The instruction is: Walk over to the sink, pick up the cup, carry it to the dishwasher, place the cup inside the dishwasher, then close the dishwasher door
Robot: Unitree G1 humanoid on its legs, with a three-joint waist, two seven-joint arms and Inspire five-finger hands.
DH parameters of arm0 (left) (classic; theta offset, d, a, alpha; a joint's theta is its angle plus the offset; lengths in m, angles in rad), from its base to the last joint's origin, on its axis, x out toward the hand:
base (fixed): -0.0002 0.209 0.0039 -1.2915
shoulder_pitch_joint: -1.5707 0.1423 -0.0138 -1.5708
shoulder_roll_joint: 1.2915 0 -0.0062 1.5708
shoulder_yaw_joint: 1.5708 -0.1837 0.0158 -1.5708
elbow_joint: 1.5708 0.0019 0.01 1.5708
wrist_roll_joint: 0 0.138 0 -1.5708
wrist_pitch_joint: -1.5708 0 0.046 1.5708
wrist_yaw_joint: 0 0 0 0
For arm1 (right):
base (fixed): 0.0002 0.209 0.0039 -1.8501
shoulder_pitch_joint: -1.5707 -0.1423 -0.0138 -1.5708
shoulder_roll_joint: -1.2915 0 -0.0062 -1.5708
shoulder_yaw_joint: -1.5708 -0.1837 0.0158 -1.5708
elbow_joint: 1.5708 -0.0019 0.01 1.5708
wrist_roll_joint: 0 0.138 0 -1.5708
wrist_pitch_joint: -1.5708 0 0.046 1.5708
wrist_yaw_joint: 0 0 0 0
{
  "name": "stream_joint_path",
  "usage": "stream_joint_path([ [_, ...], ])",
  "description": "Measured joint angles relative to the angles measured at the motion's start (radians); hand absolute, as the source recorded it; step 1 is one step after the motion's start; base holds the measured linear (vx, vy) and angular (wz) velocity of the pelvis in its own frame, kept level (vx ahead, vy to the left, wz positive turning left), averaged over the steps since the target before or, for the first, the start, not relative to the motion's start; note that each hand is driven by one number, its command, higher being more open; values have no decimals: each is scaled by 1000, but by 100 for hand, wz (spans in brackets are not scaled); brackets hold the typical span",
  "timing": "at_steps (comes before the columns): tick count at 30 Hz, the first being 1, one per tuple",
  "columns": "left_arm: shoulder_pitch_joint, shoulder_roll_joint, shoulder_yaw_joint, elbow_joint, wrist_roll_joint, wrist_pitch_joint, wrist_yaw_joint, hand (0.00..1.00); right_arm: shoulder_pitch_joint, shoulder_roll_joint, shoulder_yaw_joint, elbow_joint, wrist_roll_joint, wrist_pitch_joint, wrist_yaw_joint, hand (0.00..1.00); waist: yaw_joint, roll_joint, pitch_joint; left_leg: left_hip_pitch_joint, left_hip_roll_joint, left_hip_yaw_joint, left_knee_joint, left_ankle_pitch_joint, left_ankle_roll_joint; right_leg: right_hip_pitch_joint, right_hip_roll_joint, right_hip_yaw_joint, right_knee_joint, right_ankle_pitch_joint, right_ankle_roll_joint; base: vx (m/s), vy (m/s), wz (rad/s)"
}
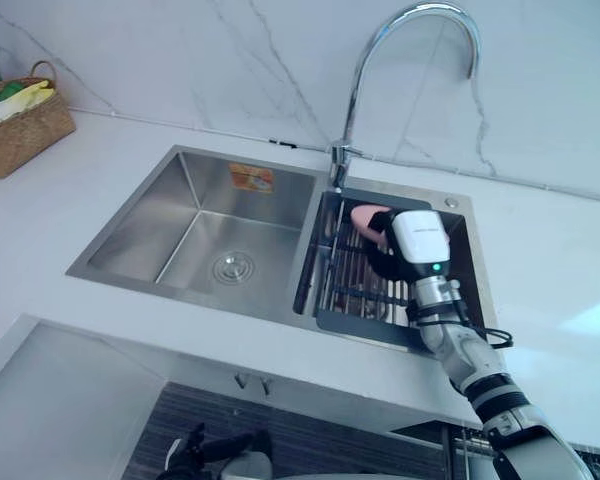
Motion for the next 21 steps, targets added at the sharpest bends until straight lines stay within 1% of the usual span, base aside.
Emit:
stream_joint_path([
  [1, 1, -1, 2, 0, 0, 0, 0, 100, 3, -2, -23, -42, 15, 1, -3, 0, -2, 0, 0, 2, 2, 10, 0, -3, -1, -5, 1, 11, 2, 1, -1, 16, 17, -46],
  [2, 2, -3, 7, 0, 0, 3, 0, 100, 14, -8, -76, -131, 34, 2, -17, 0, -8, 0, 0, 6, 4, 25, 0, -8, -2, -12, 2, 28, 4, 2, -3, 14, 10, -35],
  [3, 2, -3, 8, 1, 2, 5, -1, 100, 24, -13, -101, -181, 45, 2, -24, 0, -10, 0, 0, 11, 5, 32, 0, -11, -2, -12, 2, 35, 5, 2, -3, 26, 6, -38],
  [5, 13, -6, 12, 1, 16, 6, -2, 100, 52, -36, -171, -334, 51, -1, -44, 0, -32, 1, 0, 28, 7, 59, 0, -20, -3, -11, 3, 62, 8, 2, -3, 28, 6, -33],
  [6, 15, -6, 13, 2, 22, 6, -2, 100, 57, -44, -179, -366, 51, -2, -46, 0, -36, 2, -1, 31, 8, 65, 0, -22, -4, -11, 3, 68, 8, 2, -3, 23, 8, -36],
  [7, 16, -6, 13, 5, 41, 6, -2, 100, 89, -66, -199, -431, 52, -9, -44, 0, -51, 2, -4, 41, 10, 80, 0, -25, -3, -11, 4, 86, 9, 2, -4, 16, 6, -28],
  [10, 17, -2, 3, 9, 49, 5, -2, 100, 135, -80, -203, -461, 53, -17, -36, 0, -63, 2, -11, 49, 13, 97, 0, -31, -6, -13, 7, 101, 10, 0, -6, 11, 1, -21],
  [11, 16, 2, -12, 10, 48, 5, -2, 100, 170, -80, -204, -466, 54, -23, -33, 0, -65, 3, -16, 50, 16, 110, 0, -32, -7, -24, 8, 115, 15, -1, -8, 6, 1, -27],
  [13, 16, 4, -16, 12, 47, 5, -1, 100, 209, -80, -205, -467, 54, -24, -29, 0, -70, 1, -18, 52, 17, 118, 0, -33, -8, -29, 9, 124, 17, -1, -8, 9, -1, -19],
  [16, 16, 3, -21, 35, 29, 5, 4, 100, 296, -74, -231, -480, 54, -25, -27, 0, -75, 3, -37, 49, 19, 136, 0, -36, -7, -54, 12, 143, 33, -5, -13, 14, -1, -19],
  [19, 19, 3, -22, 45, 10, 7, 5, 100, 368, -34, -327, -505, 54, -33, -36, 0, -90, 1, -40, 48, 19, 160, 0, -39, -5, -79, 10, 166, 53, -8, -16, 11, 10, -23],
  [21, 18, 5, -24, 47, 8, 21, 3, 100, 426, 11, -424, -506, 51, -32, -119, 0, -99, -1, -41, 49, 16, 182, 0, -41, -4, -106, 7, 191, 83, -13, -19, 2, 23, -28],
])
